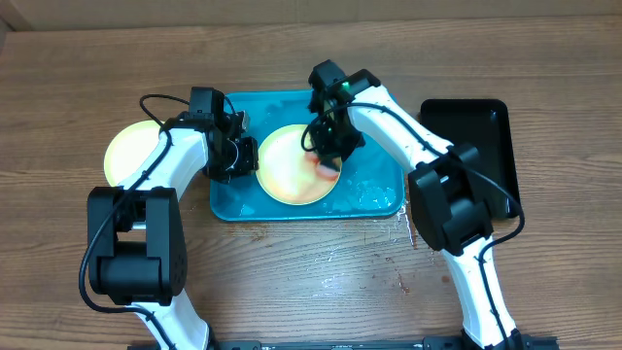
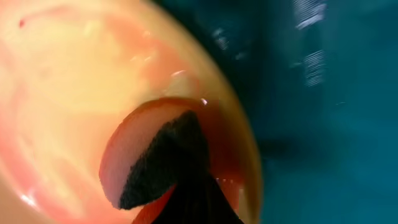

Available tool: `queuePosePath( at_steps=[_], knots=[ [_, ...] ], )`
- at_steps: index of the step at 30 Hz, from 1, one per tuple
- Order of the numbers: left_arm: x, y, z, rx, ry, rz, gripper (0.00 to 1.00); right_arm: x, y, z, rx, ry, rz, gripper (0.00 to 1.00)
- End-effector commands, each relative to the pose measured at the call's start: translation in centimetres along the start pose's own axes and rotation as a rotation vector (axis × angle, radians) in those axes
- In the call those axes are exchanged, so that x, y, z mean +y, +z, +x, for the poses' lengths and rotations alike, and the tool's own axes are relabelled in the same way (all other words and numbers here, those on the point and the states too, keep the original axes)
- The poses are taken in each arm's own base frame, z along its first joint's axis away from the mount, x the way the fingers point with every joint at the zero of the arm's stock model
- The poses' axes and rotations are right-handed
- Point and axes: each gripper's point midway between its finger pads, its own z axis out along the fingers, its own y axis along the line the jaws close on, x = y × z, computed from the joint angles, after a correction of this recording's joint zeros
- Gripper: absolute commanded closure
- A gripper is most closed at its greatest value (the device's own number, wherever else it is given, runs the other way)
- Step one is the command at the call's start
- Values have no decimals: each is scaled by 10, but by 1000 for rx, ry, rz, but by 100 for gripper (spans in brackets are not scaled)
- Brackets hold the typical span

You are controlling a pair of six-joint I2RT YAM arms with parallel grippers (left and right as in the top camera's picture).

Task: Clean dirty plates on tray and stack at the side
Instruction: 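Keep scrubbing the yellow plate with the sponge in circles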

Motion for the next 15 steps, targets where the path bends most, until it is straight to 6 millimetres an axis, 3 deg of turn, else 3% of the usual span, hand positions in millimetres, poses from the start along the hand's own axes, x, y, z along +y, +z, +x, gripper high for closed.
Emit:
queuePosePath(
  at_steps=[1, 7, 12, 15],
  knots=[
    [-2, -16, -13, -52, 7, 3, 96, -18, -20, -30, -119, -6, 100, 96],
    [-2, -16, -13, -52, 7, 3, 96, 8, -32, -59, -240, -51, 50, 96],
    [-2, -16, -12, -50, 6, 3, 96, 24, -31, -61, -260, -123, 56, 96],
    [-2, -16, -12, -50, 6, 3, 96, 22, -31, -61, -266, -130, 92, 96]
  ],
)
